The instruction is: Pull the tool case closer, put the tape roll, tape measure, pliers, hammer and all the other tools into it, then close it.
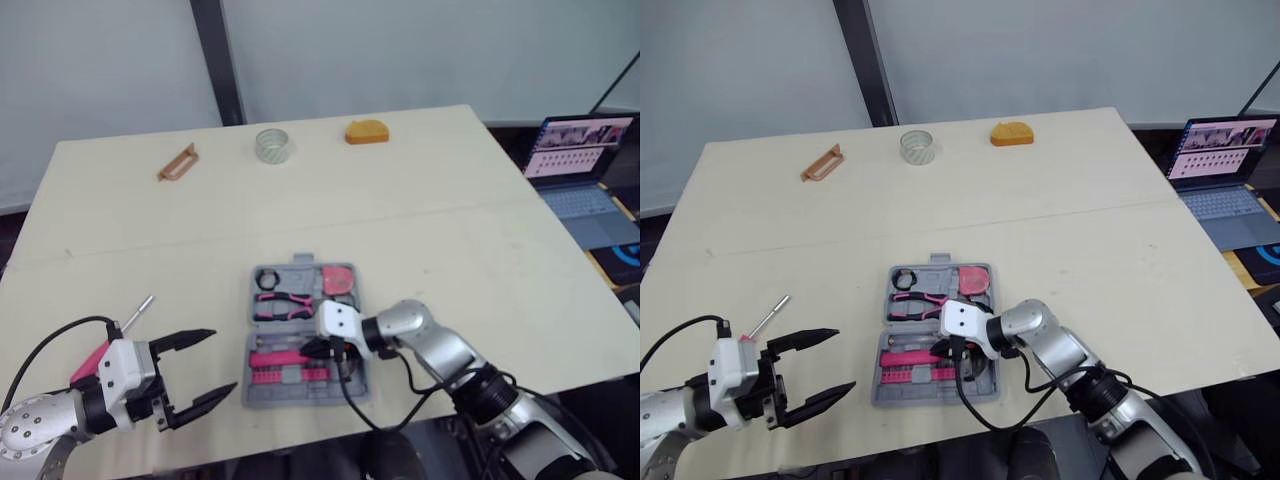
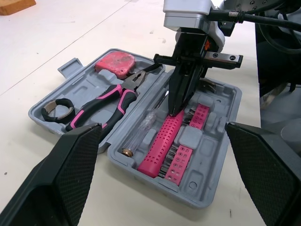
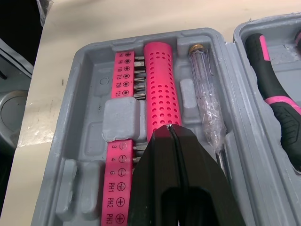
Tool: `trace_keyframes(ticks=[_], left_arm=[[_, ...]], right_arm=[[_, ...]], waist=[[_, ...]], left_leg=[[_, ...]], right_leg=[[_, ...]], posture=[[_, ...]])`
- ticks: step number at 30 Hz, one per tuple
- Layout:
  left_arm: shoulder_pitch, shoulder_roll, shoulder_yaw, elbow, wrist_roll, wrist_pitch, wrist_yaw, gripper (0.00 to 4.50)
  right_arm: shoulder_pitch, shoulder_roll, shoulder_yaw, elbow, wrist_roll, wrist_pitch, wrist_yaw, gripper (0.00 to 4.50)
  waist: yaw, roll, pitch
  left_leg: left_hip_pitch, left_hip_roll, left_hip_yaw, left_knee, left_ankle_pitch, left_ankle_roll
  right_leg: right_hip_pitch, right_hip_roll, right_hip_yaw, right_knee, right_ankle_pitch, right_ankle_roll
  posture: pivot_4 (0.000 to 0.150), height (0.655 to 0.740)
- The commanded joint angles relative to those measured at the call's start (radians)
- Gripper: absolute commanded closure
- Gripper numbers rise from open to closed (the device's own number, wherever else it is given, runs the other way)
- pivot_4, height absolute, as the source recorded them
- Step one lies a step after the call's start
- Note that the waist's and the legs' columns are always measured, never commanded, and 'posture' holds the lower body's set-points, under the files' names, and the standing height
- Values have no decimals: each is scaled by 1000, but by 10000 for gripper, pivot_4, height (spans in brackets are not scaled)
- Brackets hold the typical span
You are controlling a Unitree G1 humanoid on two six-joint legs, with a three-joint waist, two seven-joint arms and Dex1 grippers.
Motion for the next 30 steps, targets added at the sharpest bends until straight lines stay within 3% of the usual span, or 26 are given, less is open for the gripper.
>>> trace_keyframes(ticks=[1, 6, 9, 30], left_arm=[[8, 1, 20, 4, -4, -19, -7, 0], [7, 0, 20, 10, -3, -23, -9, 0], [4, 1, 16, 11, -3, -22, -9, 0], [-18, 4, 3, 15, -1, -9, -4, 0]], right_arm=[[68, -30, 75, 98, -68, 50, 14, 44742], [70, -19, 80, 128, -73, 60, 9, 44742], [68, -15, 79, 141, -75, 68, 7, 44742], [90, -18, 109, 183, -102, 110, -4, 44742]], waist=[[0, 0, -1], [-1, 1, -4], [0, 2, -6], [0, 7, -16]], left_leg=[[0, 0, 0, 0, 0, 0], [4, 0, 0, -1, -1, 0], [16, 1, 1, -5, -3, 0], [16, 2, 1, -5, -5, 0]], right_leg=[[0, 0, 0, 0, 0, 0], [3, 0, 0, -1, 0, 0], [15, 1, -1, -4, -1, -1], [15, 2, -1, -6, -1, -2]], posture=[[1500, 7400], [1500, 7400], [1500, 7400], [1500, 7400]])
